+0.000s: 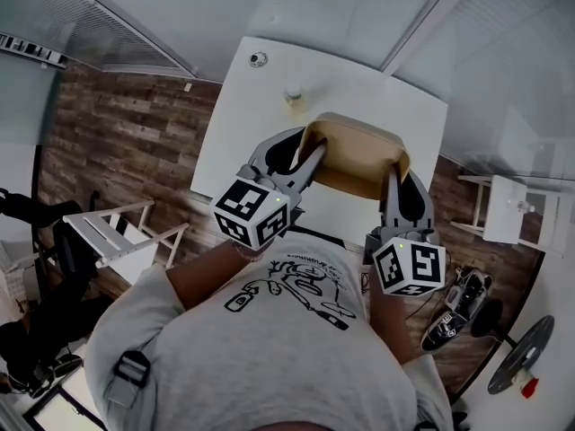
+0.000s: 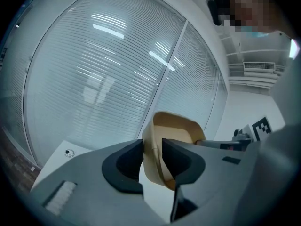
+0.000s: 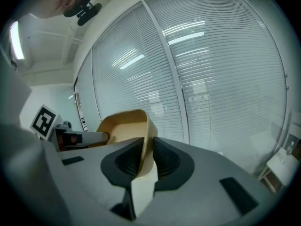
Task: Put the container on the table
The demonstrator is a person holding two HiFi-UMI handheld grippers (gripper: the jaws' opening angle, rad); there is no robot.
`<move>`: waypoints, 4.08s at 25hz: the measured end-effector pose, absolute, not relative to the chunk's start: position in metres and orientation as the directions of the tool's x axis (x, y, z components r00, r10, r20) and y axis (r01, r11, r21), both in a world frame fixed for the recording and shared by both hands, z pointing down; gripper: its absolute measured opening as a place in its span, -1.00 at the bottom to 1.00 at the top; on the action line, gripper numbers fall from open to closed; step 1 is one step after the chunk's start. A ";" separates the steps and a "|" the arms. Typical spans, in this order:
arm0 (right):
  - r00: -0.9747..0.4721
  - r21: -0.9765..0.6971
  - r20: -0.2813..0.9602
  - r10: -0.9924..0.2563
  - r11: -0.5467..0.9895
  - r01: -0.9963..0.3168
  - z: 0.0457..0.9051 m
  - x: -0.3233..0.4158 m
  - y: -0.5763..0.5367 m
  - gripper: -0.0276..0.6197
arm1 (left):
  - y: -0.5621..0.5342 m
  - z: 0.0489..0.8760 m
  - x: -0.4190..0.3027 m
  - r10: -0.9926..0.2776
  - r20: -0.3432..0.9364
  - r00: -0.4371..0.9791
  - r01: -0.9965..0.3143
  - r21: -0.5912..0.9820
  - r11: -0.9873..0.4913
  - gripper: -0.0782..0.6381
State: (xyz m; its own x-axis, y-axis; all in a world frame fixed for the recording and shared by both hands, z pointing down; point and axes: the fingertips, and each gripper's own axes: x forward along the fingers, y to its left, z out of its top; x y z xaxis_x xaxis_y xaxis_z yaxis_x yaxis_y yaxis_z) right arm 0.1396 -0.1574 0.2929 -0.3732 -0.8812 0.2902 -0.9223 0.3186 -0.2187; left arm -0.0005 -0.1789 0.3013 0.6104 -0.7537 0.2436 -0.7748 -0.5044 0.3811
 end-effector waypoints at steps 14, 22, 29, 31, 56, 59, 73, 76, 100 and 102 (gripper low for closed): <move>-0.361 -0.251 0.374 -0.854 0.282 -0.926 0.331 0.137 -0.152 -0.85 | -0.173 0.341 -0.003 -0.712 0.323 0.623 -0.770 0.413 -0.487 -0.45; -0.370 -0.264 0.407 -0.835 0.279 -0.923 0.351 0.136 -0.150 -0.85 | -0.170 0.362 -0.003 -0.695 0.365 0.620 -0.775 0.419 -0.472 -0.45; -0.374 -0.274 0.431 -0.821 0.276 -0.921 0.368 0.137 -0.151 -0.85 | -0.171 0.375 -0.004 -0.692 0.381 0.613 -0.782 0.414 -0.466 -0.45; -0.373 -0.273 0.440 -0.817 0.274 -0.922 0.375 0.137 -0.151 -0.85 | -0.171 0.382 -0.003 -0.687 0.388 0.614 -0.782 0.416 -0.463 -0.45; -0.338 -0.272 0.586 -0.737 0.215 -0.938 0.511 0.146 -0.159 -0.85 | -0.175 0.509 0.004 -0.604 0.506 0.616 -0.785 0.454 -0.421 -0.45; -0.336 -0.270 0.604 -0.722 0.211 -0.939 0.529 0.147 -0.162 -0.85 | -0.176 0.526 0.004 -0.595 0.523 0.610 -0.790 0.450 -0.415 -0.45; -0.335 -0.283 0.673 -0.659 0.189 -0.940 0.617 0.145 -0.165 -0.85 | -0.179 0.613 0.003 -0.553 0.610 0.568 -0.823 0.400 -0.404 -0.46; -0.329 -0.283 0.694 -0.640 0.177 -0.943 0.632 0.147 -0.164 -0.85 | -0.175 0.628 0.005 -0.535 0.637 0.554 -0.830 0.378 -0.410 -0.47; -0.344 -0.313 0.736 -0.583 0.158 -0.937 0.687 0.141 -0.180 -0.83 | -0.191 0.688 0.009 -0.491 0.719 0.492 -0.850 0.274 -0.450 -0.46; -0.338 -0.309 0.738 -0.584 0.152 -0.939 0.687 0.142 -0.179 -0.79 | -0.193 0.686 0.009 -0.500 0.709 0.498 -0.849 0.282 -0.447 -0.27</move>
State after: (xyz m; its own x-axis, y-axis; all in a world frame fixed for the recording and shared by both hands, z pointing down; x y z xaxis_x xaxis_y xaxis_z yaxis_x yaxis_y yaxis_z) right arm 0.1423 -0.1791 0.6873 -0.3378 -0.5838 0.7383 -0.9387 0.1520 -0.3093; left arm 0.0091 -0.1925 0.6859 0.4982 -0.4995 0.7087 -0.8490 -0.4469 0.2819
